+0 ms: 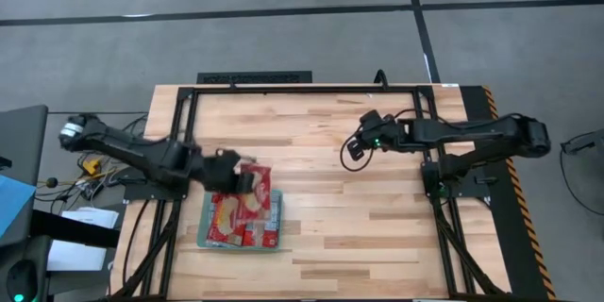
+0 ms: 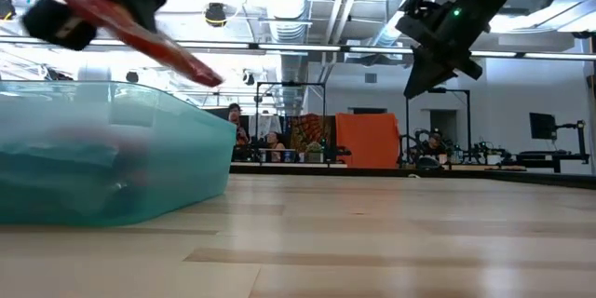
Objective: Sort popcorn bags into baskets
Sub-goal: Put the red popcorn pack into the green bin
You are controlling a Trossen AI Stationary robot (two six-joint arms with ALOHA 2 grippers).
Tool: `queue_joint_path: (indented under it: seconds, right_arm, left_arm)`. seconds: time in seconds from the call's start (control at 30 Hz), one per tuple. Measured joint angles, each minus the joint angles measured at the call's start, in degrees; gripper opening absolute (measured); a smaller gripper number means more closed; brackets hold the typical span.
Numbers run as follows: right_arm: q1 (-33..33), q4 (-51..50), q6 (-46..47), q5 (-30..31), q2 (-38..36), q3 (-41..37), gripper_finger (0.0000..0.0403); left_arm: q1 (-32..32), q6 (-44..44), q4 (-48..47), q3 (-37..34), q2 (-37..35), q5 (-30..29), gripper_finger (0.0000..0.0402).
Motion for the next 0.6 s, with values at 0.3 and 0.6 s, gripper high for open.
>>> queue_joint_path:
  seconds: [0.3, 0.6]
  right_arm:
    - [-0.54, -0.13, -0.42, -1.49, 0.69, -0.02, 0.0021]
    - [-0.81, -0.96, -0.42, -2.4, 0.57, -0.02, 0.0036]
  left_arm:
    - [-9.63, -3.09, 4.91, -2.83, 4.8, -5.67, 0.0007]
    - [-10.57, -1.94, 8.26, -2.83, 8.05, -4.37, 0.0009]
